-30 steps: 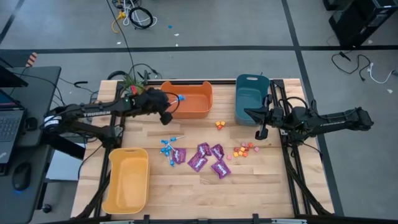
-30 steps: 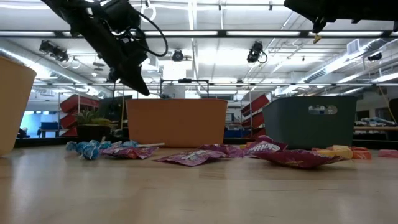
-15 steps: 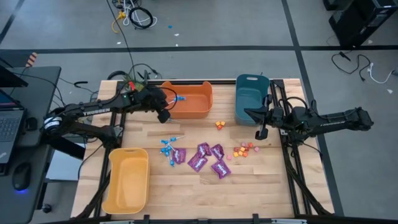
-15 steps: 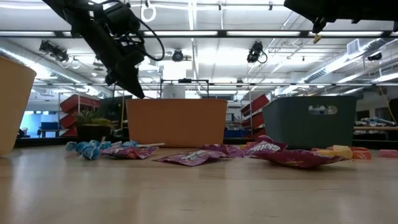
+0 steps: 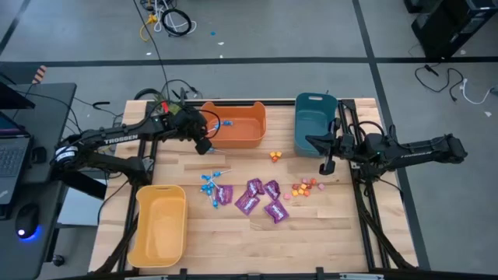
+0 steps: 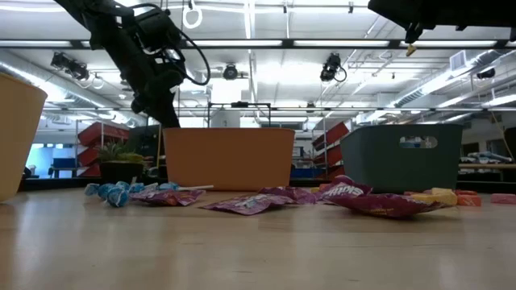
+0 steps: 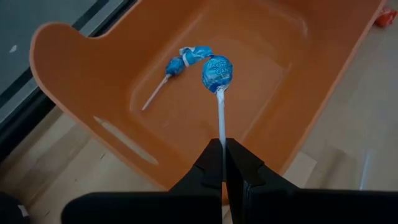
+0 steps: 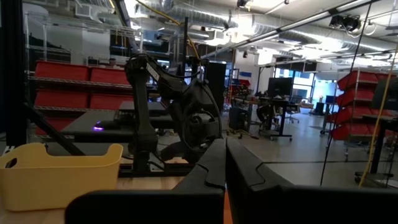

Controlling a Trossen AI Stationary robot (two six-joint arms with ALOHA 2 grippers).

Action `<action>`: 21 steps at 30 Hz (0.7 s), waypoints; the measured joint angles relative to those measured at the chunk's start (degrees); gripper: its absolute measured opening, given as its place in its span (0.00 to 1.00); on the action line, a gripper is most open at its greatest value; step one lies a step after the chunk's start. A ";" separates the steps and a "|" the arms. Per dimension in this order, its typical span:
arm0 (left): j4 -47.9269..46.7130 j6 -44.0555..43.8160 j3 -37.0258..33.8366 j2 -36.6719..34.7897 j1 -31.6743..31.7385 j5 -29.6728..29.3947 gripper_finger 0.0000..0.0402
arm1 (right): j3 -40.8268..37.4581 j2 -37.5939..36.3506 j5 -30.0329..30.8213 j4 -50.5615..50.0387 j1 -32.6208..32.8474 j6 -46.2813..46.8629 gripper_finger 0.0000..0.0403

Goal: Sort candy
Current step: Put the blue candy into the orange bin

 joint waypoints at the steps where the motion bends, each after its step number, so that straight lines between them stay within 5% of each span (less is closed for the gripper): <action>1: -0.04 -0.05 0.00 0.00 0.00 0.00 0.00 | 0.00 0.00 0.00 0.00 0.02 0.00 0.00; 21: -0.02 -0.27 0.00 -0.02 0.00 -0.07 0.11 | 0.00 0.00 0.00 -0.46 0.02 0.00 0.00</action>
